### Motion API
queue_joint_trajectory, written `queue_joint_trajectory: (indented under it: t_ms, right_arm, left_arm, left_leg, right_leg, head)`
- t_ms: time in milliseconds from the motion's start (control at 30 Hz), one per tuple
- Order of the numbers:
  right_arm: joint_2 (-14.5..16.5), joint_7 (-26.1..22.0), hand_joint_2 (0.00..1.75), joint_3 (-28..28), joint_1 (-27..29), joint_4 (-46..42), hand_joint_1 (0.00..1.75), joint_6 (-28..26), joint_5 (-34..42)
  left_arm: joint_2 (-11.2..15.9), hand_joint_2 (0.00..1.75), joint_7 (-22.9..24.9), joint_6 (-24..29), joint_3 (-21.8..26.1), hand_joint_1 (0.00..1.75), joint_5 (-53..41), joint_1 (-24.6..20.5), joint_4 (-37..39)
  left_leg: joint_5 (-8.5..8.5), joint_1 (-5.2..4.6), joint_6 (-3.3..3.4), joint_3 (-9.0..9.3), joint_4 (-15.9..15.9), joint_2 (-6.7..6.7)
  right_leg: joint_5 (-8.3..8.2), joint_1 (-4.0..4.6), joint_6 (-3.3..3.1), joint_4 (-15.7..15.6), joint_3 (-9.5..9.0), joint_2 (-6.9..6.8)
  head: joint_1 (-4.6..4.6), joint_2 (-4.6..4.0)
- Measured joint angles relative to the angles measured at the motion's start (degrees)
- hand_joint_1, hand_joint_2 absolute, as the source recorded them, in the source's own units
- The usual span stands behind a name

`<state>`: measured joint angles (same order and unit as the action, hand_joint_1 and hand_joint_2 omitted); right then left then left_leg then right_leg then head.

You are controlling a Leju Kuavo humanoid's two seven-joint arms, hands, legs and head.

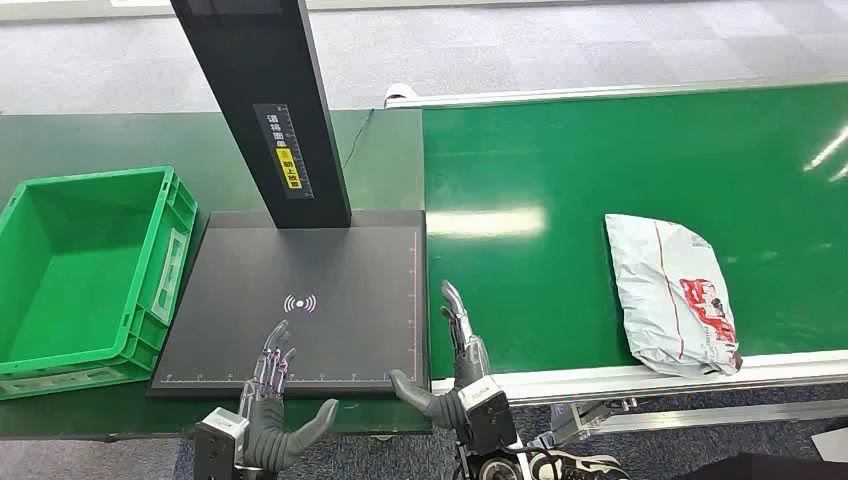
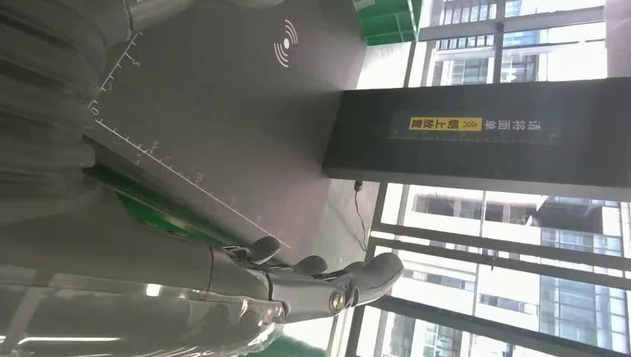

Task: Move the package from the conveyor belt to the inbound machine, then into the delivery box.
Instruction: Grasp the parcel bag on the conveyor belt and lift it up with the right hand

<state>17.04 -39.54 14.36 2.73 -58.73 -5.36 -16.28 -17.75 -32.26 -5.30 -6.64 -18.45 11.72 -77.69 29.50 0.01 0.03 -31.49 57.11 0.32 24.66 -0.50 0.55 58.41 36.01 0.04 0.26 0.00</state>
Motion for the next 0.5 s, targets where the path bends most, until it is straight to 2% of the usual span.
queue_joint_trajectory:
  t_ms: [200, 367, 500]
  right_arm:
    - [-0.24, 2.95, 1.75, -0.06, 0.04, -1.22, 0.0, -2.4, -4.28]
    - [-1.31, 10.9, 1.75, -0.08, -0.17, -5.35, 0.0, -4.0, -16.09]
    - [-3.77, 18.64, 1.75, -1.01, -3.14, -6.41, 0.0, -5.59, -26.71]
  left_arm:
    - [0.02, 1.75, -0.01, 0.3, -0.01, 0.0, 0.04, 0.0, 0.01]
    - [0.03, 1.75, -0.46, 0.34, -0.01, 0.0, 0.84, -0.31, 0.2]
    - [0.06, 1.75, -1.22, -0.01, 0.01, 0.0, 1.43, -1.39, 0.88]
  left_leg:
    - [0.0, 0.0, 0.0, 0.01, 0.0, 0.0]
    - [0.0, 0.0, 0.0, 0.01, 0.0, 0.0]
    - [-0.01, -0.01, 0.02, 0.02, 0.01, 0.01]
  right_leg:
    - [0.0, 0.0, 0.0, 0.0, 0.0, 0.0]
    - [0.0, 0.0, 0.0, 0.0, 0.0, 0.0]
    - [-0.02, -0.01, 0.0, -0.01, -0.03, 0.0]
  head:
    - [0.0, -0.01]
    - [0.0, -0.02]
    - [-0.01, -0.02]
